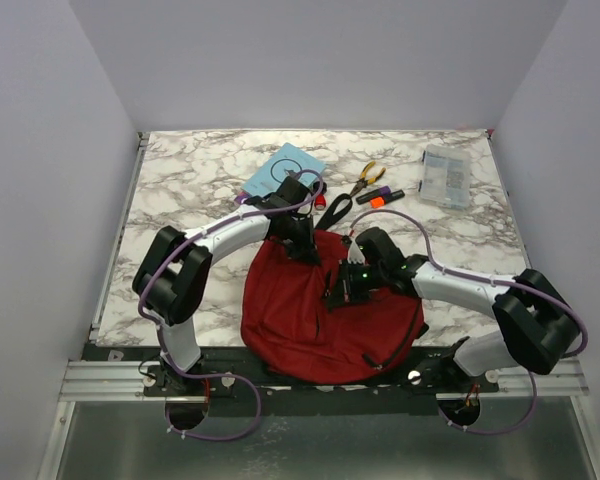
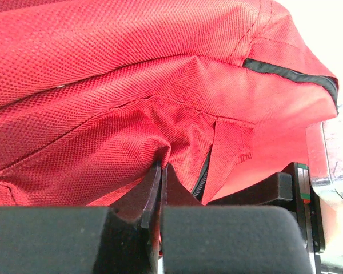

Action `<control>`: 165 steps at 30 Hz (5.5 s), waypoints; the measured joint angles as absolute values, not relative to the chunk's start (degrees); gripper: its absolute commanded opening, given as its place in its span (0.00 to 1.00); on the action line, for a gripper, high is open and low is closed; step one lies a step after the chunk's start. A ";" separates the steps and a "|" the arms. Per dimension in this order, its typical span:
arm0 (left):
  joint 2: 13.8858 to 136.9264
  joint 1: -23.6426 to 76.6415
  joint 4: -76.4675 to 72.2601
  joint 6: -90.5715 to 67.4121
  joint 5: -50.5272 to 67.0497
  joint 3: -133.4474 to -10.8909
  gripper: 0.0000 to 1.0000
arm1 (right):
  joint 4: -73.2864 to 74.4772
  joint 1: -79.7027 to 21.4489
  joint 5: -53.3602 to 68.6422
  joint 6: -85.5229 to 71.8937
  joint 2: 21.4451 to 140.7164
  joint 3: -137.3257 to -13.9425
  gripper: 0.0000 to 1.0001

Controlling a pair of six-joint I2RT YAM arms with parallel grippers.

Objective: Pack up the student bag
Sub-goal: Unzip the student bag at the center of the board, then pick up the stationery from the center of the board.

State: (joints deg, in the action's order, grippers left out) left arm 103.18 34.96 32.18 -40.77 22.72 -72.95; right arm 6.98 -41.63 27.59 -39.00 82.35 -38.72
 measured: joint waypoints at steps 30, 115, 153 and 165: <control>93.89 30.44 23.97 -49.78 21.08 -62.22 0.00 | 10.63 -55.70 22.74 -46.98 86.70 -45.67 0.01; 78.70 33.52 30.17 -24.56 12.27 -71.57 0.98 | 33.56 -14.74 -17.80 -51.94 120.33 -90.59 0.61; 83.72 39.51 36.16 -22.83 11.22 -75.48 0.89 | 19.79 -14.13 -13.67 -43.00 112.05 -73.76 0.01; 87.90 40.99 39.27 -22.98 14.59 -75.64 0.81 | 18.72 -14.13 -6.35 -29.47 92.01 -57.54 0.01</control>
State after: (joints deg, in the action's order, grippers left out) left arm 87.90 40.99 39.27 -22.98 14.59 -75.64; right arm 18.72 -14.13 -6.35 -29.47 92.01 -57.54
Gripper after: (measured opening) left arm 0.838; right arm 0.292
